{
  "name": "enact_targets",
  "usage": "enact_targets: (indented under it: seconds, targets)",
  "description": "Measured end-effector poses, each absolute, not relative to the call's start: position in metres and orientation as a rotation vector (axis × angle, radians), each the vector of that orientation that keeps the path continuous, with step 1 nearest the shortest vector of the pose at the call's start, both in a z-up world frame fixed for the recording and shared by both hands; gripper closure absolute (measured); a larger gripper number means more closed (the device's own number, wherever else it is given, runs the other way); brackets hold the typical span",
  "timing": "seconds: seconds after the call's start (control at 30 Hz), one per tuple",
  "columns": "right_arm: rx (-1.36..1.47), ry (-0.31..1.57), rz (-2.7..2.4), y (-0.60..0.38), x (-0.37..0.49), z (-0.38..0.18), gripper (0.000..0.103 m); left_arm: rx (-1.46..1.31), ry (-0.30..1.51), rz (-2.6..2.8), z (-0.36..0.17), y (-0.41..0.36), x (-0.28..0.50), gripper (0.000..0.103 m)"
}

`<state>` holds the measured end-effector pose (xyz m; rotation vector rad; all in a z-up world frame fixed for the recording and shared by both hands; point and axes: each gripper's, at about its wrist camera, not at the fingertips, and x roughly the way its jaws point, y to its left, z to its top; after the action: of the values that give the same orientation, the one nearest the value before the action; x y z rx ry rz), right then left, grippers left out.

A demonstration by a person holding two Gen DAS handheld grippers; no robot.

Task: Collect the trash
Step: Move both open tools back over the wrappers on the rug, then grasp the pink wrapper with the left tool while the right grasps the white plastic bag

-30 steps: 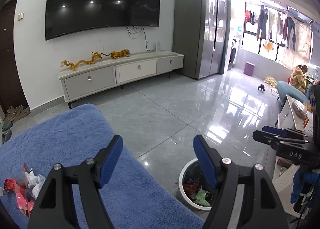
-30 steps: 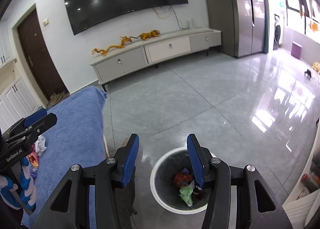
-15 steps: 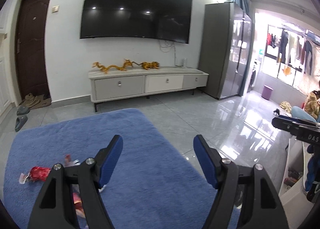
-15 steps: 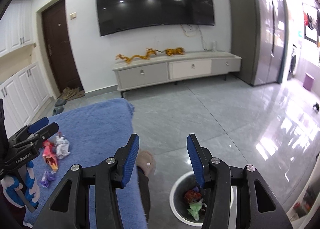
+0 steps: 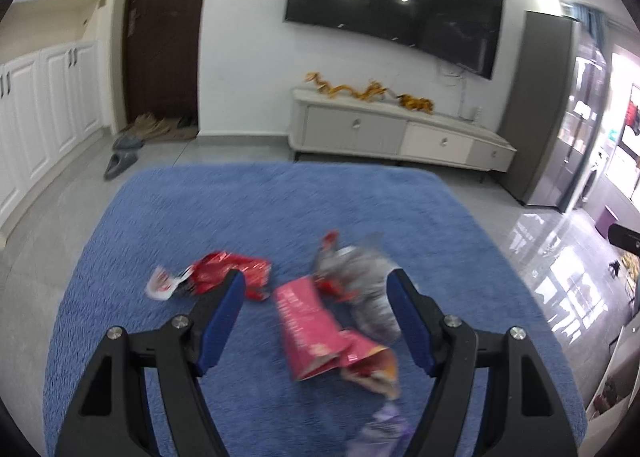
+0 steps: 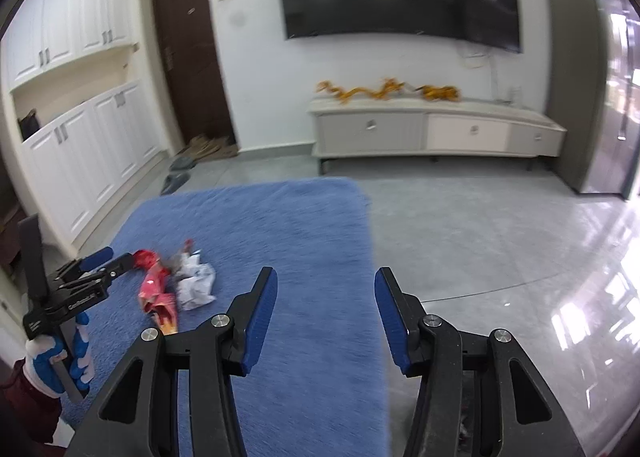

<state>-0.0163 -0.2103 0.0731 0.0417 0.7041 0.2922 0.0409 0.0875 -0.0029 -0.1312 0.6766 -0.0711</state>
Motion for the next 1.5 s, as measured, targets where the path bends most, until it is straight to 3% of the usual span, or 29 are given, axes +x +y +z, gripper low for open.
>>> enact_targets:
  seconds: [0.43, 0.67, 0.83, 0.9, 0.93, 1.03, 1.17, 1.5]
  targets:
    - [0.005, 0.893, 0.619, -0.082, 0.057, -0.008, 0.047, -0.242, 0.886, -0.150, -0.056, 0.111, 0.069, 0.031]
    - [0.010, 0.975, 0.702, -0.044, 0.082, -0.045, 0.035, -0.266, 0.921, -0.179, -0.066, 0.113, 0.083, 0.032]
    - [0.021, 1.008, 0.730, -0.031, 0.097, -0.059, 0.034, -0.272, 0.940, -0.210, -0.068, 0.108, 0.087, 0.042]
    - [0.012, 1.019, 0.732, -0.027, 0.101, -0.065, 0.034, -0.278, 0.944, -0.229, -0.068, 0.107, 0.085, 0.056]
    - [0.008, 1.023, 0.738, -0.024, 0.102, -0.067, 0.034, -0.290, 0.946, -0.245, -0.068, 0.107, 0.083, 0.060]
    - [0.006, 1.018, 0.752, -0.018, 0.104, -0.071, 0.054, -0.311, 0.942, -0.254, -0.069, 0.110, 0.079, 0.065]
    - [-0.006, 1.001, 0.747, -0.023, 0.099, -0.066, 0.062, -0.350, 0.928, -0.231, -0.068, 0.122, 0.073, 0.069]
    - [0.028, 0.915, 0.679, -0.066, 0.070, -0.032, 0.066, -0.354, 0.833, -0.214, -0.039, 0.134, 0.047, 0.072]
